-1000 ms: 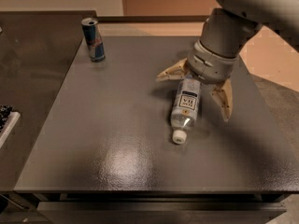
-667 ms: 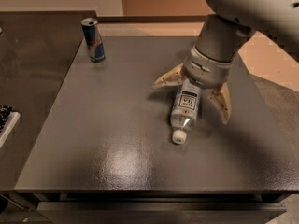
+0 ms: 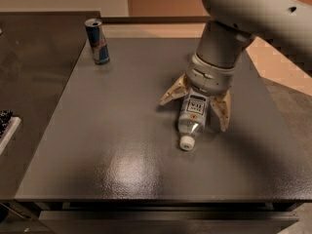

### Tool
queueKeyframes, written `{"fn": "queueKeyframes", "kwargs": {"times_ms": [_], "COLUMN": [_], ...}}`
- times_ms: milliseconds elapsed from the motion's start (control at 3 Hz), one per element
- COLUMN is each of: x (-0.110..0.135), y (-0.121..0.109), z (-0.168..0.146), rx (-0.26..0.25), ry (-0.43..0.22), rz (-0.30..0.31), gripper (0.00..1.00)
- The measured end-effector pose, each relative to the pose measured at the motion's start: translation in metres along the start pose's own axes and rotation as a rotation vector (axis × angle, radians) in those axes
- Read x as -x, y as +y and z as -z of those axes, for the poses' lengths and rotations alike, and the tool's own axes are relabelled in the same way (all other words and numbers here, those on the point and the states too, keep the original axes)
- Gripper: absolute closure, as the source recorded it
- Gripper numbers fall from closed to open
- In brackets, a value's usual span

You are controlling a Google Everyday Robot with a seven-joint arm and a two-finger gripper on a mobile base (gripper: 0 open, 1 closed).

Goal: Move blue plastic bottle near redbull can

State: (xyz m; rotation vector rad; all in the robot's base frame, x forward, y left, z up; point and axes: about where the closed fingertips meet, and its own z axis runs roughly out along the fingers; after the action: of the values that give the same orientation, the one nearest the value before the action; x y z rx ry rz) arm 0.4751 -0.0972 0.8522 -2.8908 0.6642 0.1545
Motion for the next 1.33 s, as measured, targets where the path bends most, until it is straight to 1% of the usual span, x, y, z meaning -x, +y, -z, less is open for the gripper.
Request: {"fn": "queueKeyframes", "kwargs": {"times_ms": [333, 667, 1000, 1333], "x": [-0.002, -0.006, -0.012, -0.02], "y": [0.0, 0.0, -0.008, -0.023], "z": [-0.001, 0.001, 0.01, 0.023], "rx": [0.028, 0.041, 0.019, -0.028], "ry": [0.009, 0.026, 0.048, 0.071], "rz": [-0.001, -0.014, -0.048, -0.092], "gripper": [0.41, 0.64, 0.87, 1.0]}}
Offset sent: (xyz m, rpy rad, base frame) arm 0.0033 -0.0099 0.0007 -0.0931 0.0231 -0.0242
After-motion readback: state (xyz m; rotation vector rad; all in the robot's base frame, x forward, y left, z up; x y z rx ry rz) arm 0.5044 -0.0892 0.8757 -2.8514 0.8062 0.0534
